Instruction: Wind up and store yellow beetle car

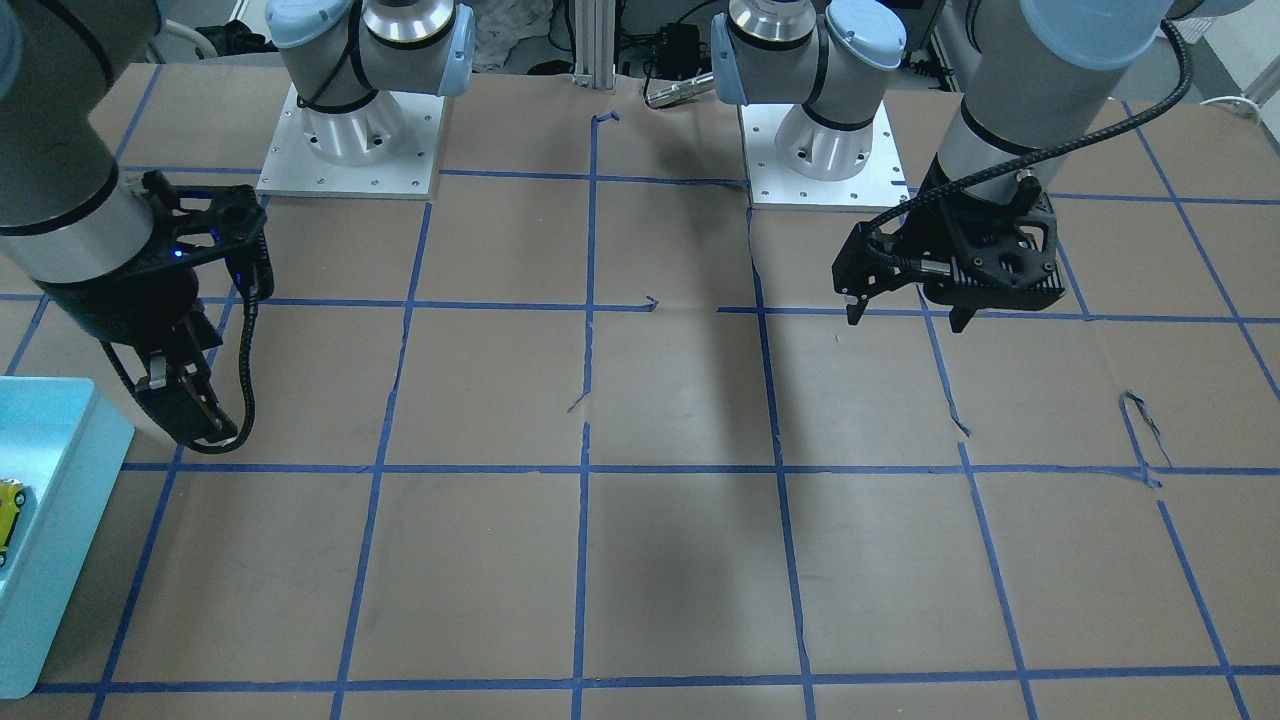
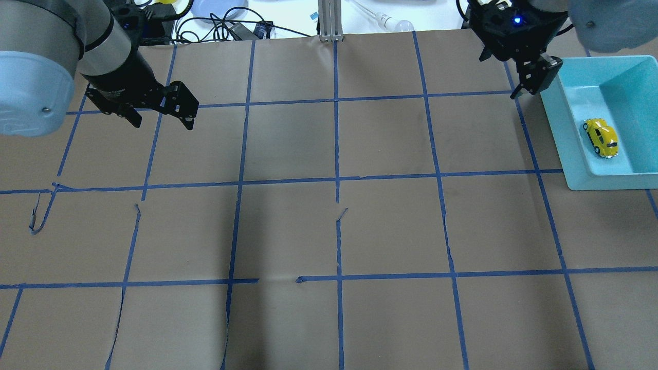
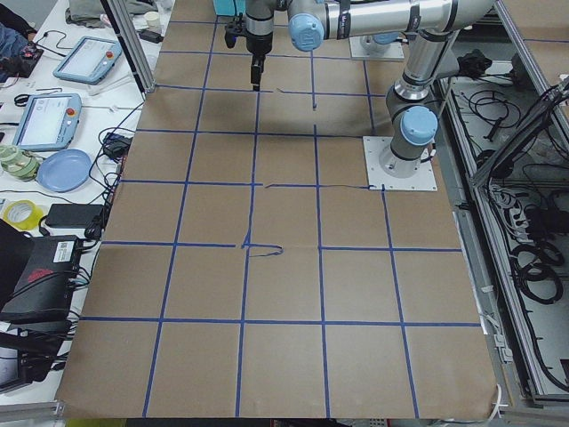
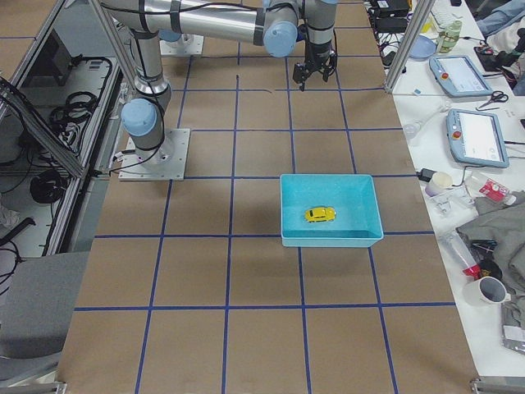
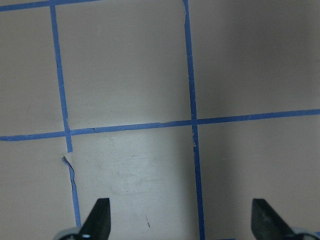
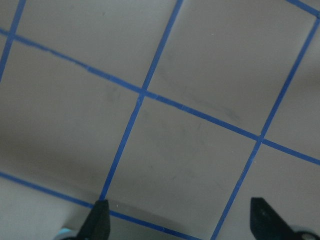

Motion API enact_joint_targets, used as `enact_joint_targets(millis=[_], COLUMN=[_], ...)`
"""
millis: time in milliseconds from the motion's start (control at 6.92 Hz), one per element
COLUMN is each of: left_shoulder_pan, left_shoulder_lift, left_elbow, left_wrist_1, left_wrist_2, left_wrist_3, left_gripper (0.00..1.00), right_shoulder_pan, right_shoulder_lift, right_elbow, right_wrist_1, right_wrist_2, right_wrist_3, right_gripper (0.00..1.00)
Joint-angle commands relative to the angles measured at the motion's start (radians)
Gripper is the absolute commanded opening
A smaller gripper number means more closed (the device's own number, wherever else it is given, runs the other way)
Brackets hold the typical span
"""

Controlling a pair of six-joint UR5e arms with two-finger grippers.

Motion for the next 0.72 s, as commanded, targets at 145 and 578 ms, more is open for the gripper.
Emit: enact_joint_targets(millis=[145,578], left_shoulder_pan=[0.004,0.007], left_shoulder_lift=[-0.001,-0.002], left_elbow=[0.000,-0.002], left_wrist_1=[0.006,0.008], left_wrist_2=[-0.003,-0.002], left_wrist_3=[0.002,0.002], left_gripper=[1.00,1.00], right_shoulder_pan=[0.040,0.041], right_shoulder_lift=[-0.045,-0.077], right_elbow=[-0.015,-0.034], right_wrist_1=[-0.001,0.012], right_wrist_2=[0.005,-0.010], right_wrist_3=[0.693,1.342], right_gripper=[1.00,1.00])
